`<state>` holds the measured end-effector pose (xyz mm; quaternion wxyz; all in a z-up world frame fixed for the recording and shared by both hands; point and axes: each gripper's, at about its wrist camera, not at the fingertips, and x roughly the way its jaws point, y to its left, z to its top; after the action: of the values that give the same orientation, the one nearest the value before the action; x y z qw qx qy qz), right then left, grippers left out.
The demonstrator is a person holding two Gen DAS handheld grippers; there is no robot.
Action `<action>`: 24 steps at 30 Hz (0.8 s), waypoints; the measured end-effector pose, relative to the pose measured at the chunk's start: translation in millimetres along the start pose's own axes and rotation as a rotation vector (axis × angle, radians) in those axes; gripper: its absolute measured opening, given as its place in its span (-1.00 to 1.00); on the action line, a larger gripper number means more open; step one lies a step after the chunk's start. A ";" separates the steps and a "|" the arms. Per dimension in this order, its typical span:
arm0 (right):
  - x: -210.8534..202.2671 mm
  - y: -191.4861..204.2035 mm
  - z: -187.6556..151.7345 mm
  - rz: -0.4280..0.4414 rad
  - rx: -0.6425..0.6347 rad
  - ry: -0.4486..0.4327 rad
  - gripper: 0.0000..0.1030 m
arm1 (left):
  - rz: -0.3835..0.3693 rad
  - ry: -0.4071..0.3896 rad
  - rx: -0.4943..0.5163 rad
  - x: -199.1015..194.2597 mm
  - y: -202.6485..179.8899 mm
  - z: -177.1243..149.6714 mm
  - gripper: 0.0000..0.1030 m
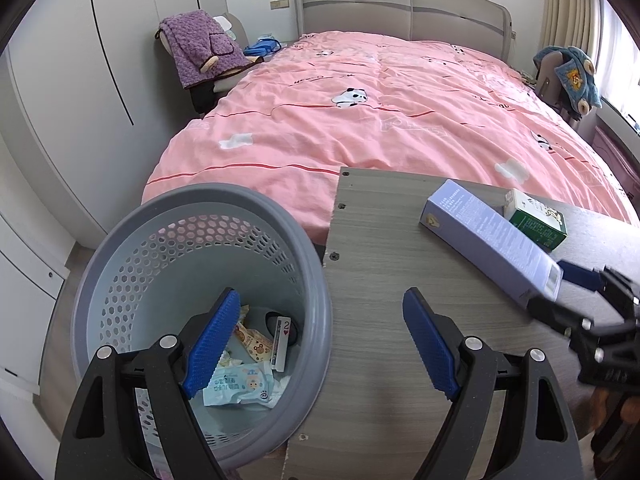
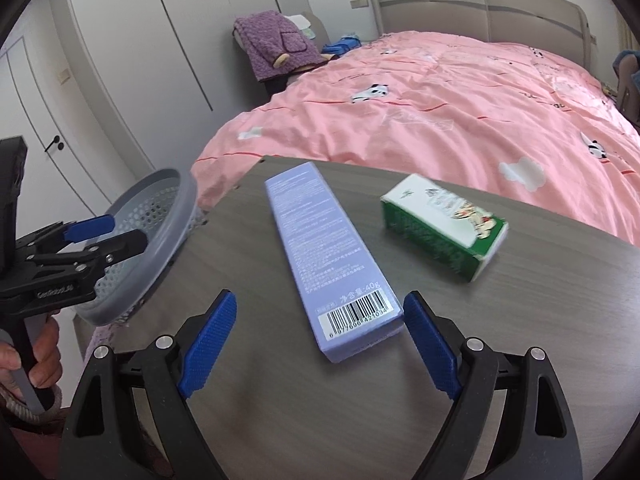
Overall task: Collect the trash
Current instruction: 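Reach the left gripper to the lavender tube box and close on it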
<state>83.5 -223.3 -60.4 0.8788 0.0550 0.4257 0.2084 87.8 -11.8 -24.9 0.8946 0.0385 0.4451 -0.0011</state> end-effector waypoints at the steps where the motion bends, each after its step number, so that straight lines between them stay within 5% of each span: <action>1: 1.4 5.7 -1.3 0.016 -0.001 0.003 0.62 | 0.002 -0.002 -0.005 -0.6 2.4 0.0 0.55; 13: 2.1 44.2 -13.0 0.121 -0.008 0.001 0.62 | 0.030 -0.031 -0.071 -11.7 26.5 5.8 0.55; 24: -48.7 -14.5 -16.3 -0.069 0.075 -0.103 0.62 | -0.099 0.031 -0.010 3.5 -30.1 16.2 0.55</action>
<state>48.7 -257.9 -39.4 0.9034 0.0839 0.3893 0.1587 101.7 -42.9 -20.0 0.8867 0.0120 0.4603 -0.0423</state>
